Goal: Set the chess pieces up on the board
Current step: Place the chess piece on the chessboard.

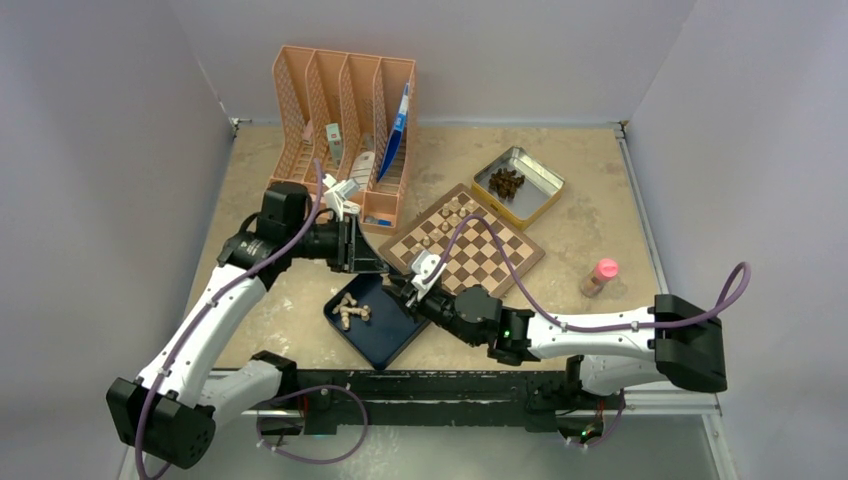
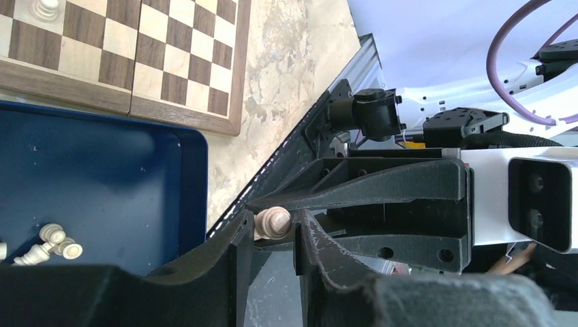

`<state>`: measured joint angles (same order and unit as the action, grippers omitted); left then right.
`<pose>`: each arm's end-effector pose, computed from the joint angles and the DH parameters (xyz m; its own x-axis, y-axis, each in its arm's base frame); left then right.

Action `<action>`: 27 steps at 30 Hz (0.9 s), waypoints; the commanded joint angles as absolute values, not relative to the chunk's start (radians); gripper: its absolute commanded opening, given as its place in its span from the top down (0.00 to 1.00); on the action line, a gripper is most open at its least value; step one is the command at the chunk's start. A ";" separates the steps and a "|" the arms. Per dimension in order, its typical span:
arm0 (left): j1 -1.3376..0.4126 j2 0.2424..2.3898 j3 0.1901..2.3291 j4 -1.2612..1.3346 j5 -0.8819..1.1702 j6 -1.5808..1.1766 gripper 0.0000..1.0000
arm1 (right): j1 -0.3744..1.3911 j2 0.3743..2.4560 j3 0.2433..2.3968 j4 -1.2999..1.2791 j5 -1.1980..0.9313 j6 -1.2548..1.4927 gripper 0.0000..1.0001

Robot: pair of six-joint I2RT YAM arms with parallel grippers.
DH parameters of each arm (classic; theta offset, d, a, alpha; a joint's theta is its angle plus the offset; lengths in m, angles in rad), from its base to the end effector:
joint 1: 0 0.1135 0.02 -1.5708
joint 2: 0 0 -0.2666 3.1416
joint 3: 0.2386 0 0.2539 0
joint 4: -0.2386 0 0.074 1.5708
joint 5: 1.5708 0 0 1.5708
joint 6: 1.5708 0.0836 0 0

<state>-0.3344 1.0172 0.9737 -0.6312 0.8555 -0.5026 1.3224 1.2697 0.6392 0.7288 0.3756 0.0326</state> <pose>0.1961 -0.1349 0.3090 -0.8890 -0.0256 -0.4572 0.3924 0.4721 -0.7894 0.1100 0.3091 0.2860 -0.0024 0.1141 -0.9935 -0.8123 0.5792 0.0684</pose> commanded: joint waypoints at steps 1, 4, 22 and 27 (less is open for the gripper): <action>-0.333 1.036 1.015 -0.596 0.910 -0.465 0.74 | 1.330 1.273 0.676 0.763 0.370 0.021 0.84; -0.333 1.049 1.014 -0.603 0.898 -0.446 0.75 | 1.330 1.273 0.666 0.774 0.367 0.024 0.84; -0.333 1.135 1.055 -0.428 0.672 -0.424 0.91 | 1.330 1.187 0.636 0.518 0.521 0.337 0.19; -0.334 1.157 1.089 -0.296 0.588 -0.459 0.92 | 1.328 1.197 0.664 0.341 0.540 0.451 0.01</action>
<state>-0.3344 1.1500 1.0168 -0.4648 0.6727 -0.4374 1.3239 1.1999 0.6258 0.4847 0.4812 0.3237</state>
